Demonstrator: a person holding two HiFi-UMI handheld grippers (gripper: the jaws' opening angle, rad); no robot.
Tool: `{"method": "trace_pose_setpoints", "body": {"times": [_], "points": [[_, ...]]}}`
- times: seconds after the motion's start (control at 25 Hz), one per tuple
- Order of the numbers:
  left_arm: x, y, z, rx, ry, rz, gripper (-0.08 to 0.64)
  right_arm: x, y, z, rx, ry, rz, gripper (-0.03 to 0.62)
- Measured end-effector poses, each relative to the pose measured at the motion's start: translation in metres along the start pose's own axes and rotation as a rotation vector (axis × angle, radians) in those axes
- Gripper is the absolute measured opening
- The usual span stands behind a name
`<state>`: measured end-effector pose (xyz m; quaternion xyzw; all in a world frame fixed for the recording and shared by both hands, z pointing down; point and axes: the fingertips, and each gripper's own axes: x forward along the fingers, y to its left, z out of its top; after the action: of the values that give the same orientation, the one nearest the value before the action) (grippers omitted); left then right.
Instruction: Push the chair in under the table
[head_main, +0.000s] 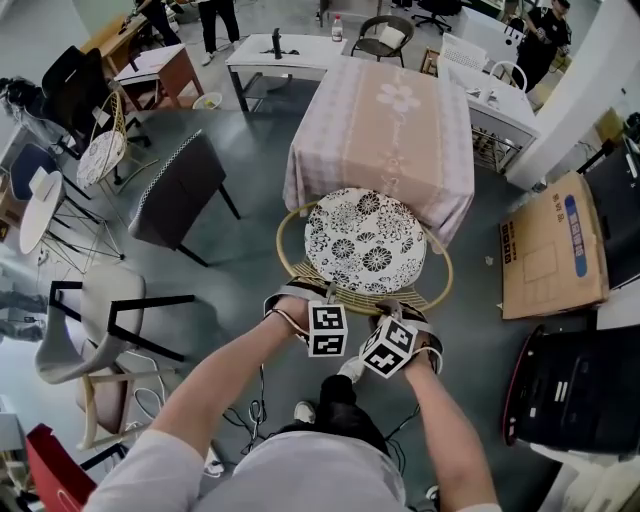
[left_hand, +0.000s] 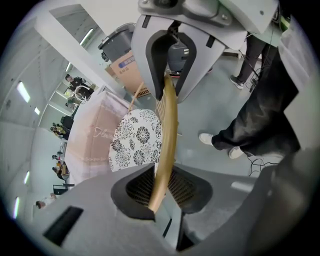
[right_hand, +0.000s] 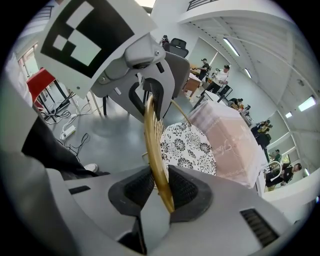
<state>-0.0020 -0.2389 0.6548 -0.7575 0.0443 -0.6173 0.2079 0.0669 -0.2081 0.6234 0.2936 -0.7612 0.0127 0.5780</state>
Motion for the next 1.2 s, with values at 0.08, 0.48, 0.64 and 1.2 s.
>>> {"method": "trace_pose_setpoints", "body": {"times": [0.08,0.48,0.64,1.2], "points": [[0.003,0.008,-0.001,-0.004,0.004,0.005,0.074,0.003,-0.008,0.002,0.001,0.000,0.005,0.077],[0.015,0.036,0.001,-0.040,0.051,-0.039,0.074,0.014,-0.037,0.002,-0.003,-0.012,0.027,0.077],[0.020,0.044,0.001,-0.075,0.080,-0.047,0.074,0.019,-0.045,0.002,-0.009,-0.028,0.042,0.077],[0.033,0.070,0.006,-0.121,0.125,-0.045,0.080,0.025,-0.073,0.003,-0.040,-0.067,0.055,0.074]]}}
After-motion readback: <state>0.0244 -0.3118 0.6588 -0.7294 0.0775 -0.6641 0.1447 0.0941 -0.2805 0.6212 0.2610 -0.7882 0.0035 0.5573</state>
